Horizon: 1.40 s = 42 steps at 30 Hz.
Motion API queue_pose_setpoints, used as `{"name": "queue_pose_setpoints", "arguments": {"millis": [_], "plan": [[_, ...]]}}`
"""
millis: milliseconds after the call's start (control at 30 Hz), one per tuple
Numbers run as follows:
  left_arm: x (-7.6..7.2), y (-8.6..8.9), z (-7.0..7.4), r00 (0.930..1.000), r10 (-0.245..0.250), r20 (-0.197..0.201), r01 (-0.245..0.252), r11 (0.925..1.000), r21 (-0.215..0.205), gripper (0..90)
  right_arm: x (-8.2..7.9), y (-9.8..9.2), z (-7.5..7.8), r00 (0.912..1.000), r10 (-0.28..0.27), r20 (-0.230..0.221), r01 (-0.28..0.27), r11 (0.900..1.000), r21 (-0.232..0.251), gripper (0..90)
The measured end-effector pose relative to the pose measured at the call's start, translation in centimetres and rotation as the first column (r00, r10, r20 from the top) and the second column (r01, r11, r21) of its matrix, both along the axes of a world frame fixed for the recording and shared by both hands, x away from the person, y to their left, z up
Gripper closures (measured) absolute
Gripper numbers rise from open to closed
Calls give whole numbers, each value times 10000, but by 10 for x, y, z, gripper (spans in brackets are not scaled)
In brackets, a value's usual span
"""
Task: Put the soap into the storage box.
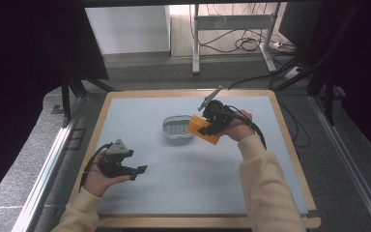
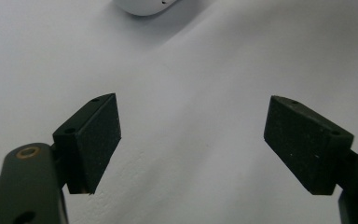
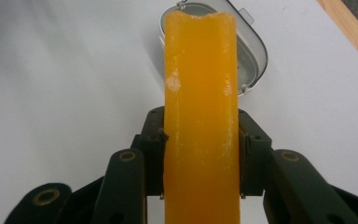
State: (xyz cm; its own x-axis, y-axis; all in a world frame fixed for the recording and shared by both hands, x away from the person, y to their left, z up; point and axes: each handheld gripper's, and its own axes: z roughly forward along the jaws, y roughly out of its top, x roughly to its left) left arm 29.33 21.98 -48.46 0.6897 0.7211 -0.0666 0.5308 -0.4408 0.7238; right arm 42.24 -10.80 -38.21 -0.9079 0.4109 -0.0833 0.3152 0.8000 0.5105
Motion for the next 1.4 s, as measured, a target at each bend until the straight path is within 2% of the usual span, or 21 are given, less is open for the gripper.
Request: {"name": "queue_pose_setpoints", "arguments": {"millis": [433, 1133, 1400], "plan": [[1, 0, -1, 10000, -21, -50, 21, 10000, 25, 186, 18, 12, 3, 9997, 235, 60, -234, 9996, -177, 615], [1, 2, 0, 10000, -52, -20, 52, 10000, -19, 186, 37, 41, -1, 9982, 581, -112, -585, 9974, -415, 615], [1, -1, -1, 9998, -170, -74, 170, 9998, -65, 186, 45, 49, -6, 9957, 903, -189, -910, 9950, -418, 615]]}}
